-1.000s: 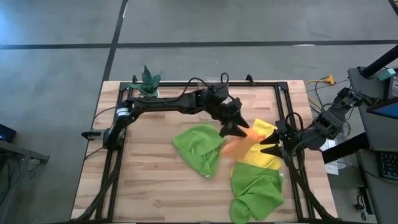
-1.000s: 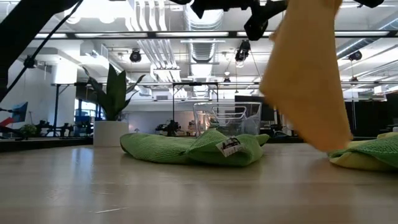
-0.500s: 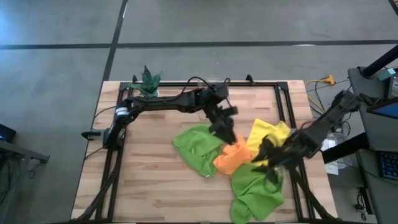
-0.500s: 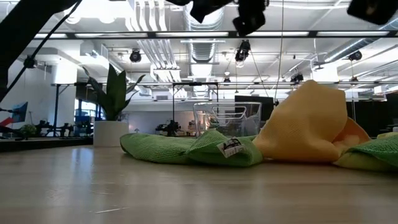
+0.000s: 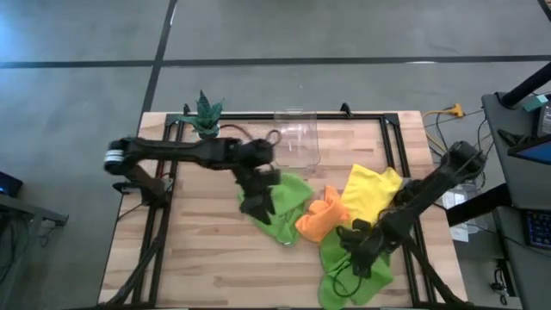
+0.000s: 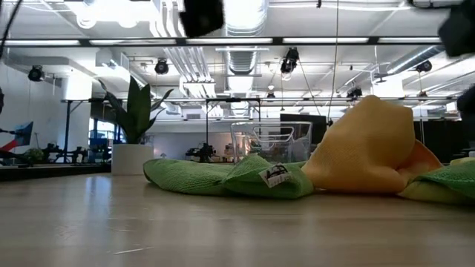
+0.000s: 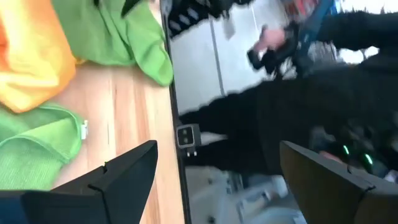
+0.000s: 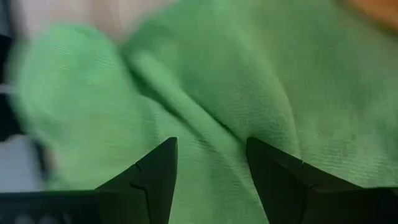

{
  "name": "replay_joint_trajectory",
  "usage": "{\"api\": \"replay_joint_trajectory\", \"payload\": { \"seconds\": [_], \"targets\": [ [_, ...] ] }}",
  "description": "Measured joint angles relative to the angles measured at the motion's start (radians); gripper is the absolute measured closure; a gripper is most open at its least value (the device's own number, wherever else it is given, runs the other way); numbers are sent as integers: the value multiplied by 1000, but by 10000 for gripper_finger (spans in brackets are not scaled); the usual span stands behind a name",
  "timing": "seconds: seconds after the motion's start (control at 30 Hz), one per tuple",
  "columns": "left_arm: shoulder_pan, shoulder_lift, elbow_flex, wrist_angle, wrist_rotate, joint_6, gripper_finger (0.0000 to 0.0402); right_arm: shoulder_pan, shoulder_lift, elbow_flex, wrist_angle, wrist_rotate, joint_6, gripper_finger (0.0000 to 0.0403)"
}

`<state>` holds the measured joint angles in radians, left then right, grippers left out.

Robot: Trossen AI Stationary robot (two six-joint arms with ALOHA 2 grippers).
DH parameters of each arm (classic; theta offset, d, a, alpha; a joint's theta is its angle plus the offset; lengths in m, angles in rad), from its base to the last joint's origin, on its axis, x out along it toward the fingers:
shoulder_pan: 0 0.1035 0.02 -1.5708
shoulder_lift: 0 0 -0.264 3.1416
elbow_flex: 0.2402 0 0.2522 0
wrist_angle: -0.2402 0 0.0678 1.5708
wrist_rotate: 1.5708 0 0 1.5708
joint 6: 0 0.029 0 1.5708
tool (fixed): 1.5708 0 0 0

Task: Fold microfiber towels
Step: Move the towels to the top right

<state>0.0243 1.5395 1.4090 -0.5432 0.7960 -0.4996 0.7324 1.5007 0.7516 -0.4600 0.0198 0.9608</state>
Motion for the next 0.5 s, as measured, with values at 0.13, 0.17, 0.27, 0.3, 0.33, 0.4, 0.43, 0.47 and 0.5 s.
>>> {"api": "replay_joint_trajectory", "payload": {
  "seconds": [0.13,0.17,0.27,0.3,0.33,0.4,0.43,0.47,0.5],
  "targets": [
    [-5,-163,-178,167,-118,-139,82,-73,83,-5,-57,-24,-30,216],
    [-5,-206,-222,212,-148,-169,82,-102,95,-7,-73,-27,-48,216],
    [-5,-311,-335,323,-225,-257,82,-209,101,-23,-128,20,-123,216],
    [-6,-346,-369,351,-251,-286,82,-254,97,-29,-150,52,-148,216],
    [-6,-376,-404,369,-273,-316,82,-302,89,-31,-173,79,-170,216],
    [-7,-429,-458,424,-317,-364,82,-408,61,-40,-241,180,-225,216],
    [-7,-453,-484,441,-332,-385,82,-467,48,-47,-285,234,-254,216],
    [-7,-480,-510,451,-345,-404,82,-531,31,-51,-323,275,-277,216],
    [-7,-502,-529,468,-361,-417,82,-595,15,-54,-361,311,-293,216]
  ]
}}
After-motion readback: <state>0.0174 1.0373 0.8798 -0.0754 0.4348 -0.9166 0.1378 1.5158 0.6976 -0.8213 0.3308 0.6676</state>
